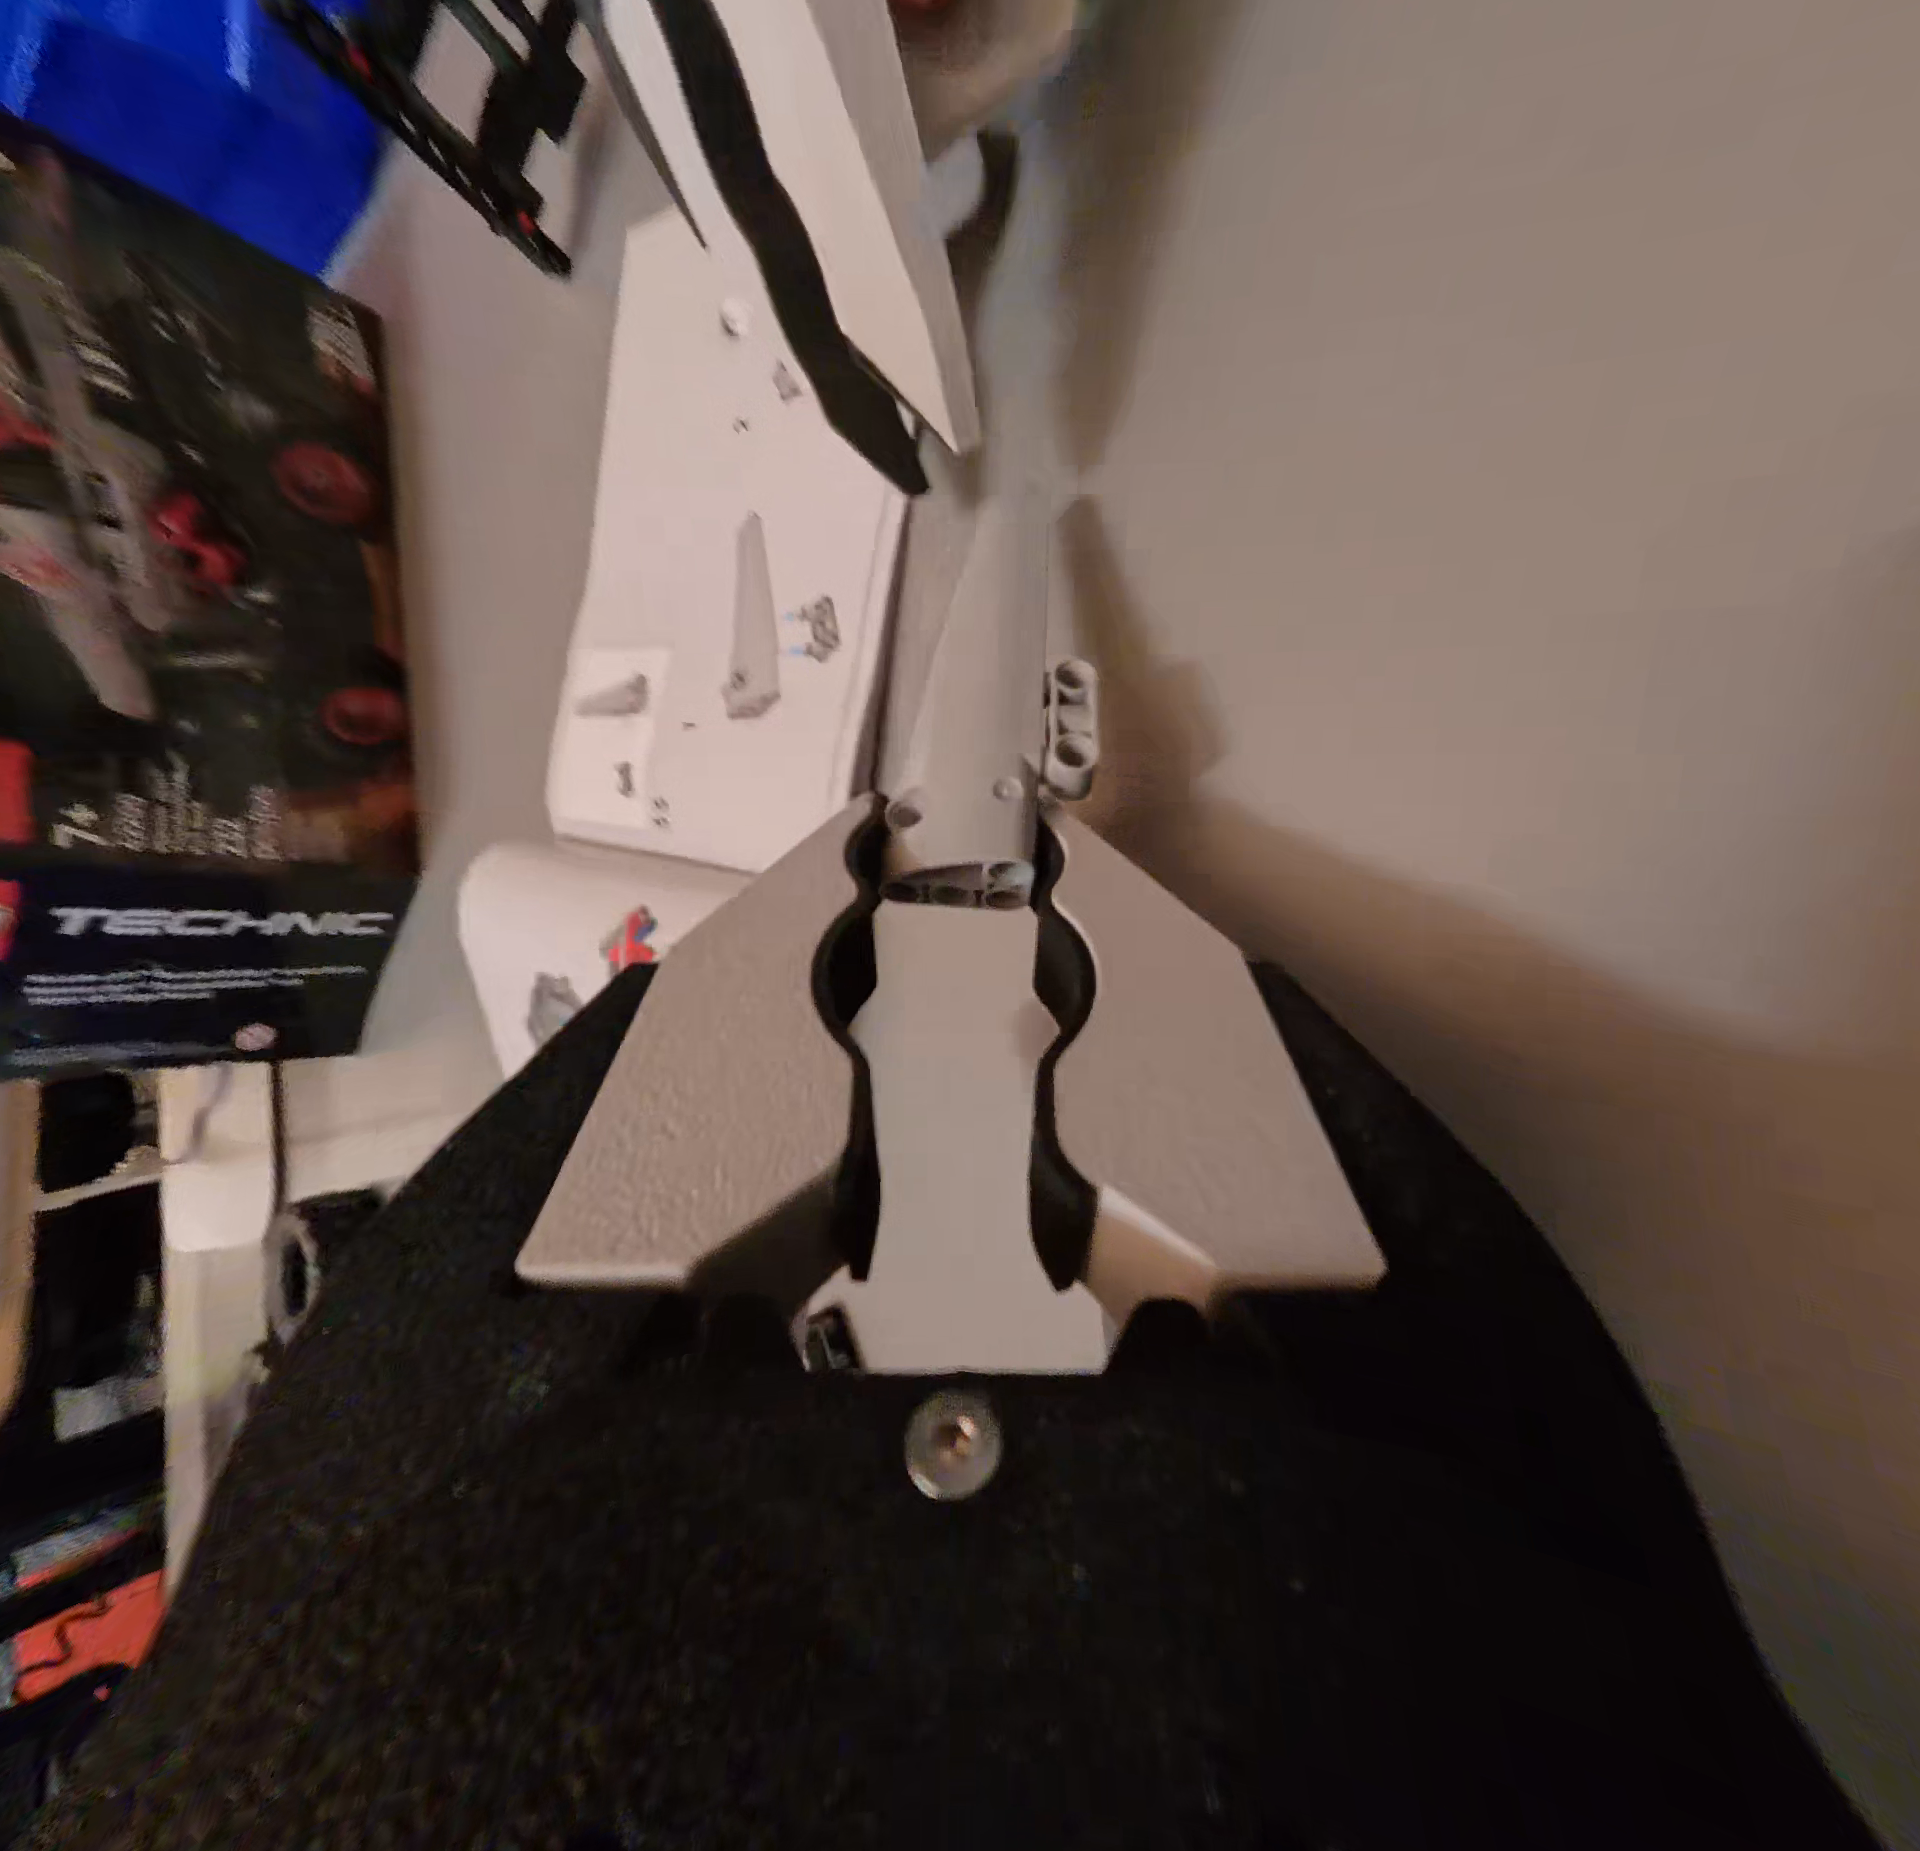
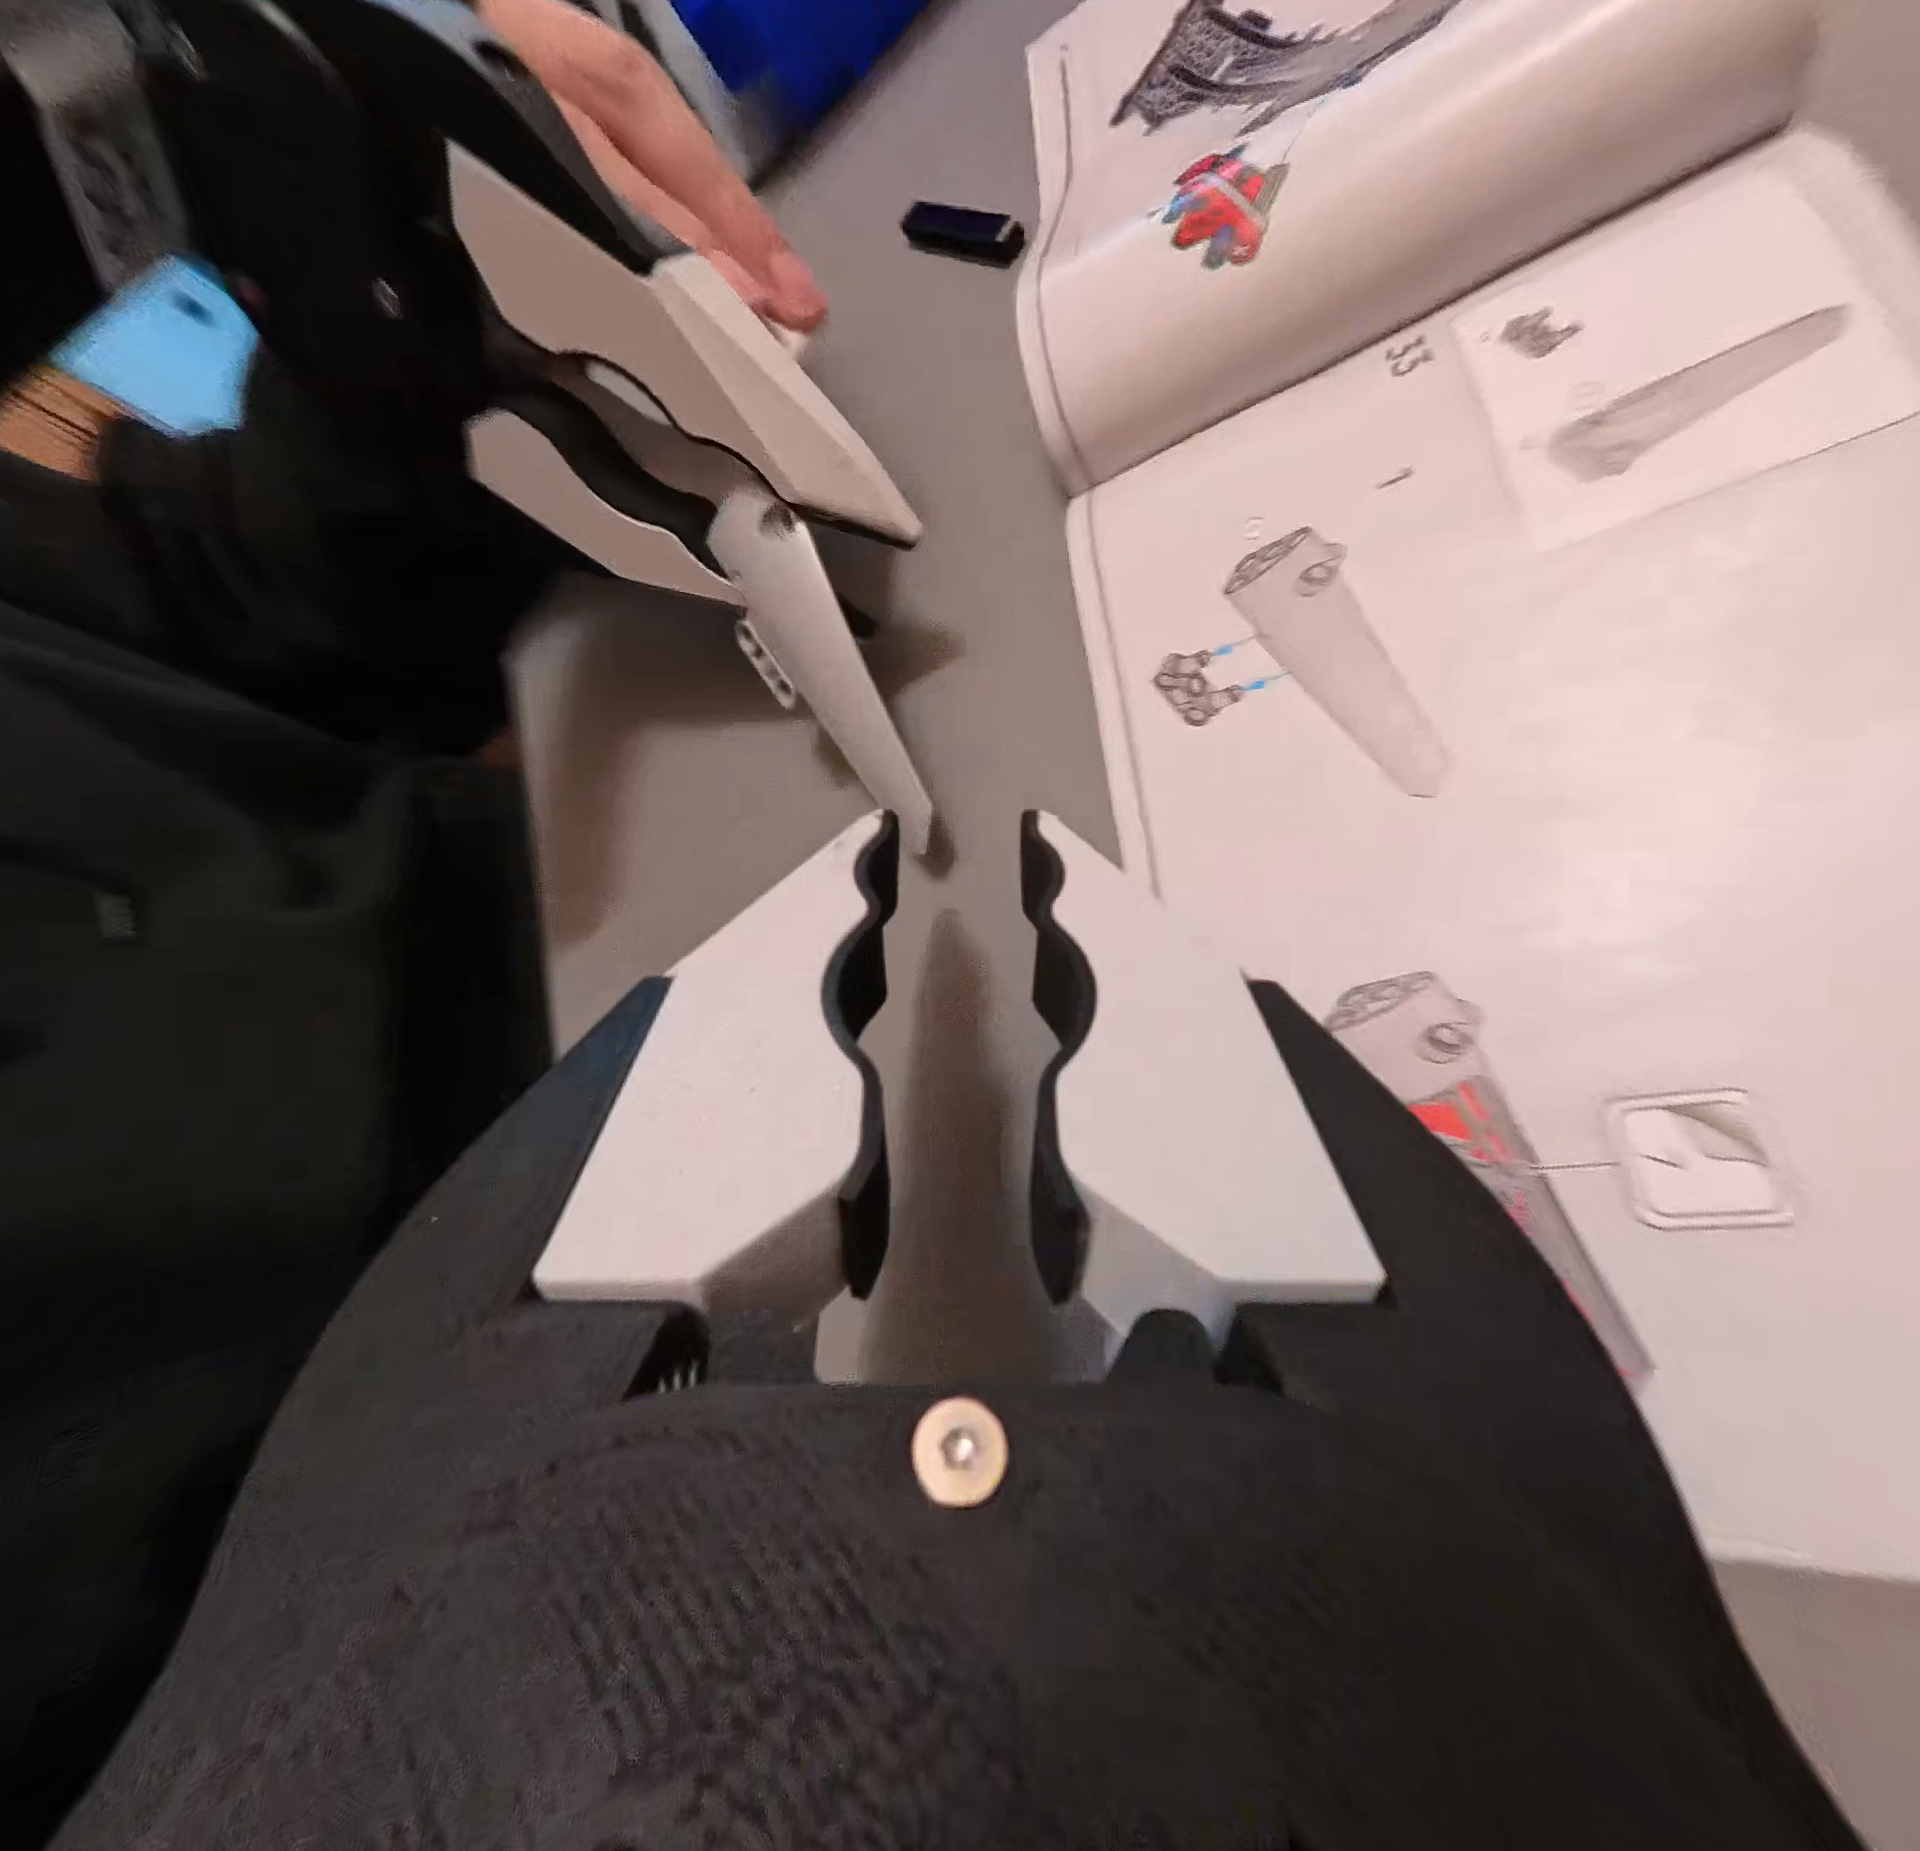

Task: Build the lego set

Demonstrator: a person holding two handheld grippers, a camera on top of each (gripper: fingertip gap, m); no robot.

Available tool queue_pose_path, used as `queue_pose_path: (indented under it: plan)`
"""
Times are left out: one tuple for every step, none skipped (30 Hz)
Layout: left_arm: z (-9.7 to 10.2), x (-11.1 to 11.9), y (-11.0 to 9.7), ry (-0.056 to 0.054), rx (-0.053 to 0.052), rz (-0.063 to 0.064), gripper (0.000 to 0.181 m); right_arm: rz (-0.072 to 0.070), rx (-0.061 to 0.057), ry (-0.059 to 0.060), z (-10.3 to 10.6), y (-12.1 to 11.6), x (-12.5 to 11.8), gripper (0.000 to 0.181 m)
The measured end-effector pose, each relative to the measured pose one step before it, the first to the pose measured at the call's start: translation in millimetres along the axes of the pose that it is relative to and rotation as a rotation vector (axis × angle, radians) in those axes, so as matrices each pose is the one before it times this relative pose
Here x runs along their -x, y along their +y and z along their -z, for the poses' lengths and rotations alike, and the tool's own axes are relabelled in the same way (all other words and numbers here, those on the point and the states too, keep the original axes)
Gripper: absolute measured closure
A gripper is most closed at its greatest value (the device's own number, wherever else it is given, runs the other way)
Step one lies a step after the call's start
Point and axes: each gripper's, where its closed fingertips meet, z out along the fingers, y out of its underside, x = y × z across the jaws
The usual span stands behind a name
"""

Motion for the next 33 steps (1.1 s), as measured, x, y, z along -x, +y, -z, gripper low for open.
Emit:
queue_pose_path:
  plan:
    - [-0.11, -1.56, 0.77, 0.0078, 0.003, 0.0041, 0.159, 0.0528, 0.0132, 0.0347, -0.44, 0.82, -2.57, 0.159]
    - [-0.68, -1.59, 0.99, 0.0106, 0.0021, 0.002, 0.159, 0.0587, 0.0108, 0.0289, -1.2, -0.14, -1.47, 0.157]
    - [-1.1, -2.02, 2.36, 0.0167, 0.0131, 0.0062, 0.159, 0.0582, 0.0097, 0.0191, -1.75, 0.37, 1.12, 0.156]
    - [-1.21, -1.06, 2.86, 0.0115, 0.0194, 0.0042, 0.159, 0.0599, 0.0142, -0.0025, -2.08, 0.63, 4.95, 0.154]
    - [-1.02, -0.64, 1.7, 0.0072, 0.0121, -0.0005, 0.158, 0.0648, 0.0125, -0.0054, -2.71, 0.15, 6.01, 0.151]
    - [-0.6, -1.17, 0.43, 0.0118, 0.0023, 0.0054, 0.158, 0.0558, 0.0116, 0.0065, -3.04, 0.46, 4.13, 0.149]
    - [0.16, -0.57, -0.18, 0.0119, -0.0014, 0.0153, 0.158, 0.0445, 0.0245, 0.0148, -3.17, 2.15, 1.6, 0.149]
    - [1.06, -0.55, 0.12, 0.0144, -0.0004, 0.016, 0.155, 0.025, 0.0279, 0.0208, -2.76, 2.72, -0.32, 0.15]
    - [1.54, -0.64, 0.17, 0.0142, -0.0017, 0.012, 0.15, 0.0069, 0.0226, 0.0286, -1.97, 2.29, -2.72, 0.151]
    - [1.92, -0.97, 0.64, 0.0151, -0.0011, 0.0104, 0.144, 0.001, 0.0166, 0.0236, -1.18, 1.82, -2.88, 0.154]
    - [2.17, -1.39, 1.15, 0.0167, 0.0, 0.0125, 0.141, 0.0018, 0.0041, 0.0095, -0.59, 0.65, -0.91, 0.155]
    - [2.22, -2.16, 1.22, 0.0205, -0.0027, 0.0154, 0.139, -0.0005, -0.0091, -0.0012, -0.43, -0.9, 0.48, 0.156]
    - [2.22, -2.1, 0.46, 0.0185, -0.0106, 0.0182, 0.137, -0.0047, -0.0075, -0.0106, -0.48, -0.37, 1.55, 0.158]
    - [2.29, -0.51, -1.28, 0.0081, -0.0226, 0.0219, 0.136, -0.0035, 0.0, -0.0107, -0.16, 0.9, 1.43, 0.157]
    - [2.38, 0.13, -2.97, 0.0027, -0.0333, 0.0245, 0.136, 0.0006, -0.0036, 0.0026, 0.57, 0.22, -0.63, 0.158]
    - [2.14, 0.03, -3.76, 0.0035, -0.0375, 0.0262, 0.137, 0.0009, 0.0005, 0.0091, 0.5, 0.59, -1.56, 0.159]
    - [1.72, 0.52, -3.25, 0.0007, -0.033, 0.0261, 0.138, 0.0002, -0.0012, 0.0034, 0.15, 0.32, -0.53, 0.16]
    - [1.17, 1.32, -2.16, -0.0047, -0.0246, 0.0238, 0.139, -0.0013, -0.0019, -0.0018, -0.05, -0.06, 0.23, 0.16]
    - [0.83, 1.74, -1.44, -0.0078, -0.0189, 0.0211, 0.139, -0.0017, -0.001, -0.0016, 0.01, -0.09, 0.15, 0.16]
    - [0.81, 2.61, -1.51, -0.0123, -0.018, 0.0226, 0.14, -0.0017, 0.0013, -0.0044, 0.24, 0.15, 0.55, 0.16]
    - [1.2, 3.03, -2.61, -0.0131, -0.0233, 0.0318, 0.141, -0.0014, 0.0037, -0.0123, 0.9, 0.59, 2.04, 0.158]
    - [2.26, 3.05, -5.25, -0.0066, -0.0354, 0.043, 0.141, -0.0004, -0.0017, -0.009, 2.48, -0.22, 1.77, 0.157]
    - [3.56, 4.67, -8.24, -0.0094, -0.0462, 0.05, 0.143, -0.0003, -0.0106, 0.0077, 4.22, -1.41, -0.78, 0.157]
    - [4.84, 8.73, -9.6, -0.0243, -0.0434, 0.0496, 0.145, 0.0004, -0.0114, 0.0152, 5.71, -1.49, -2.43, 0.156]
    - [5.61, 13.15, -9.58, -0.0379, -0.03, 0.0418, 0.146, -0.001, -0.0092, 0.0217, 6.7, -1.16, -3.91, 0.156]
    - [5.72, 17.64, -9.78, -0.0525, -0.0169, 0.031, 0.147, -0.0037, -0.0109, 0.0289, 7.16, -1.55, -5.36, 0.155]
    - [4.83, 22.18, -9.76, -0.0683, -0.0052, 0.0225, 0.149, -0.007, -0.0135, 0.0312, 6.65, -2.03, -5.99, 0.154]
    - [2.75, 25.19, -8.86, -0.0735, 0.008, 0.0156, 0.15, -0.0075, -0.0158, 0.0279, 5.96, -2.8, -5.37, 0.154]
    - [-0.03, 27.14, -8.17, -0.0713, 0.0161, 0.0086, 0.15, -0.0055, -0.0213, 0.0264, 4.88, -3.92, -4.92, 0.154]
    - [-2.71, 29.12, -8.61, -0.0698, 0.0179, 0.0029, 0.15, -0.0043, -0.0244, 0.0182, 3.58, -4.36, -3.34, 0.155]
    - [-5.47, 30.67, -10.26, -0.0676, 0.0114, -0.006, 0.148, -0.0044, -0.0196, 0.0013, 1.93, -3.47, -0.57, 0.155]
    - [-8.04, 31.98, -11.31, -0.064, 0.002, -0.0103, 0.145, -0.0016, -0.0079, -0.0135, 0.77, -1.42, 1.89, 0.155]
    - [-11.32, 32.99, -9.18, -0.0593, 0.0071, 0.0007, 0.145, 0.003, 0.0035, -0.0135, -0.02, 0.7, 2.18, 0.155]
